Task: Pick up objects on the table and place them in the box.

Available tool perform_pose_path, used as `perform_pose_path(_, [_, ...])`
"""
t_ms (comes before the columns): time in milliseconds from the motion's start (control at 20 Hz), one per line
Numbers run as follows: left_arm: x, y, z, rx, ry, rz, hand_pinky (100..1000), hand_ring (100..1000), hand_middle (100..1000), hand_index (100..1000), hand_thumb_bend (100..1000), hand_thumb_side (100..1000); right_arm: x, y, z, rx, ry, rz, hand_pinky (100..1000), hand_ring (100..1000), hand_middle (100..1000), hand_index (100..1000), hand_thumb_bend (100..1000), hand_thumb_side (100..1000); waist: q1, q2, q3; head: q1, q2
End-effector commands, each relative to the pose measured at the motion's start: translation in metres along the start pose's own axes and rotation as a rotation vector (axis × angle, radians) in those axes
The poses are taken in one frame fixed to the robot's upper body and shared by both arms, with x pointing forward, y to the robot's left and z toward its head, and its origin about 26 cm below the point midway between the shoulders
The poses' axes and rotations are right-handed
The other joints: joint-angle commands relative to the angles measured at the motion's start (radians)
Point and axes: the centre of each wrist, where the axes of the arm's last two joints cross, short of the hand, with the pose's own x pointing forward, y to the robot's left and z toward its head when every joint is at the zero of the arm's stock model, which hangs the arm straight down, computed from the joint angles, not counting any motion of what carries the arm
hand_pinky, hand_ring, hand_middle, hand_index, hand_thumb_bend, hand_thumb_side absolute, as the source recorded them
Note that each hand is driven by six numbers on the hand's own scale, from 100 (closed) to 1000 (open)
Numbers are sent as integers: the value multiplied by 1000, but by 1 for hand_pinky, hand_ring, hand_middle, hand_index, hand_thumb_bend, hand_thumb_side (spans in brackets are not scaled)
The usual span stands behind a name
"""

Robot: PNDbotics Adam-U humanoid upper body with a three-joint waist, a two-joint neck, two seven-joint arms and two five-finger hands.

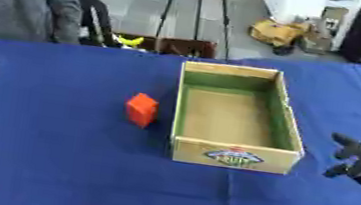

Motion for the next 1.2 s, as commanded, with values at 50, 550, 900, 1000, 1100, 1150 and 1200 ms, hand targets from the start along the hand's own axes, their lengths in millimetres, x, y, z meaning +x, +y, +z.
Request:
perform_pose_path(50, [6,6,-6,3,-34,-18,847,946,668,691,327,956,8,-2,-2,6,-23,13,570,953,579,466,100,901,-3,-12,-1,3,-8])
perform_pose_path(550, [5,7,-8,-13,-20,-34,678,688,651,688,308,975,8,-3,-2,7,-23,14,570,953,580,466,100,902,-2,-13,-3,2,-11])
perform_pose_path(900, [8,18,-31,-132,-52,-205,700,676,641,701,280,944,7,-2,-1,13,-18,15,570,953,580,466,100,901,0,-18,-10,5,-10])
perform_pose_path(1000, [10,24,-46,-226,-57,-337,725,685,659,716,300,913,7,-2,-1,17,-18,15,570,953,580,466,100,902,1,-19,-15,8,-12])
perform_pose_path(1100, [14,27,-61,-342,-60,-470,756,683,673,734,387,868,7,-2,-2,20,-17,14,570,953,580,466,100,903,2,-20,-20,11,-14])
perform_pose_path(1150, [16,27,-69,-402,-58,-532,762,682,676,738,407,860,7,-2,-2,22,-16,13,570,953,580,466,100,903,3,-20,-22,12,-14])
perform_pose_path(1200, [19,27,-77,-467,-57,-593,784,673,674,750,521,801,8,-2,-2,25,-16,13,570,953,580,466,100,903,3,-21,-25,13,-14])
